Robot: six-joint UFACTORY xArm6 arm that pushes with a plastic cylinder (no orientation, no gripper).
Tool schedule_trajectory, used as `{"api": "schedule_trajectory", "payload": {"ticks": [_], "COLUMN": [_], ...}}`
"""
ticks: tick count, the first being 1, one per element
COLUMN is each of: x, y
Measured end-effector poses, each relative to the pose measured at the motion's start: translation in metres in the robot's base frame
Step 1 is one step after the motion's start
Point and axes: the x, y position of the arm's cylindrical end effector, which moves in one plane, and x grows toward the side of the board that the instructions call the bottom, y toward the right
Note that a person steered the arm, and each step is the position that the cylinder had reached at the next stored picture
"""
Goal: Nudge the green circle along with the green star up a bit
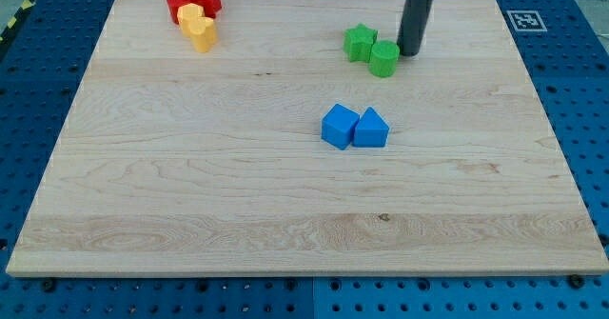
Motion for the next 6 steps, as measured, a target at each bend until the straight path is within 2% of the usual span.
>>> {"api": "schedule_trajectory", "payload": {"ticks": [1,3,5,6], "x": [0.02,0.042,0.039,0.012], "y": [0.03,0.025,-0.018,-0.035]}}
